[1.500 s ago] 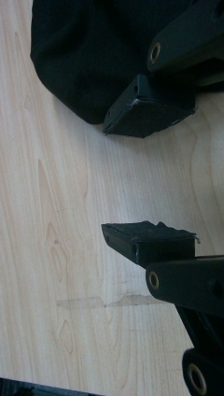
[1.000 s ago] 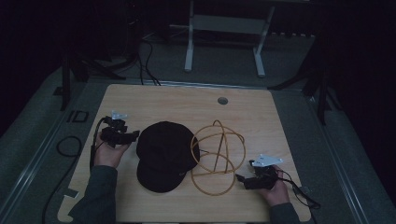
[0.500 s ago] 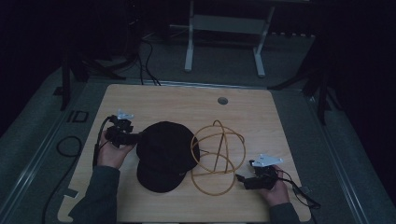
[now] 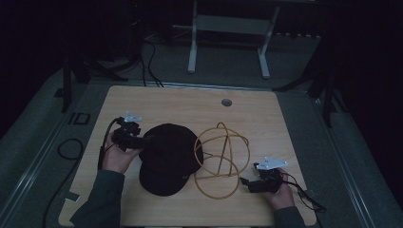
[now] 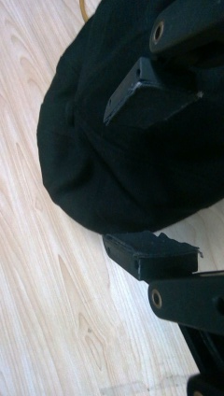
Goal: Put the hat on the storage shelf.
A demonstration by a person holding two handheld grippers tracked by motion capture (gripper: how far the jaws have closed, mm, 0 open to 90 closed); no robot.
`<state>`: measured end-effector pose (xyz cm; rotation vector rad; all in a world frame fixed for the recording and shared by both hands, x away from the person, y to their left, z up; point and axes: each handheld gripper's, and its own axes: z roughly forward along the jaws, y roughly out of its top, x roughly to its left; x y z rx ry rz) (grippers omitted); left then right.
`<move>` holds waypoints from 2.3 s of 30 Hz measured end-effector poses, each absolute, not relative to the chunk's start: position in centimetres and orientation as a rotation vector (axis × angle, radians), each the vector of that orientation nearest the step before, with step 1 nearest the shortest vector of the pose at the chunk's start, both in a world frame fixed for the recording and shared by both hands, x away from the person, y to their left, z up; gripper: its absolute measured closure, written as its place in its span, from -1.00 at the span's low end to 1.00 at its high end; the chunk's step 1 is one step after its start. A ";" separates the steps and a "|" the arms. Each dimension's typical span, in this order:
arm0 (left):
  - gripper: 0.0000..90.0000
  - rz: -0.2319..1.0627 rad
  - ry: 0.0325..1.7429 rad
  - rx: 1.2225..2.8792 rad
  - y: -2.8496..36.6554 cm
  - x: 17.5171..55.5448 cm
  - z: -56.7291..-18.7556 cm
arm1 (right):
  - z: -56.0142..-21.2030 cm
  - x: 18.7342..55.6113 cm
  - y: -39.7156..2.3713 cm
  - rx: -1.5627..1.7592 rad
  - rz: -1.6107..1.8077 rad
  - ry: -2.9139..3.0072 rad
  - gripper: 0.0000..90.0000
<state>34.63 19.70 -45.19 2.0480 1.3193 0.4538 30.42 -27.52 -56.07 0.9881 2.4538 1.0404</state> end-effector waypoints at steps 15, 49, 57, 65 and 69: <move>-0.46 0.420 1.263 2.083 18.2 34.1 -44.6 | -56.1 30.4 -27.5 0.988 1.042 2.453 -0.66; -0.97 0.323 1.167 2.215 14.1 33.5 -48.0 | -56.1 30.4 -27.5 0.984 1.041 2.454 -0.67; -0.58 0.341 1.172 2.239 13.8 33.1 -48.9 | -56.1 30.4 -27.5 0.988 1.042 2.454 -0.67; 0.07 0.328 1.182 2.292 13.7 33.0 -49.0 | -56.1 30.4 -27.5 0.988 1.042 2.454 -0.67; 0.43 0.316 1.178 2.317 13.6 33.1 -48.9 | -56.1 30.4 -27.5 0.987 1.042 2.454 -0.67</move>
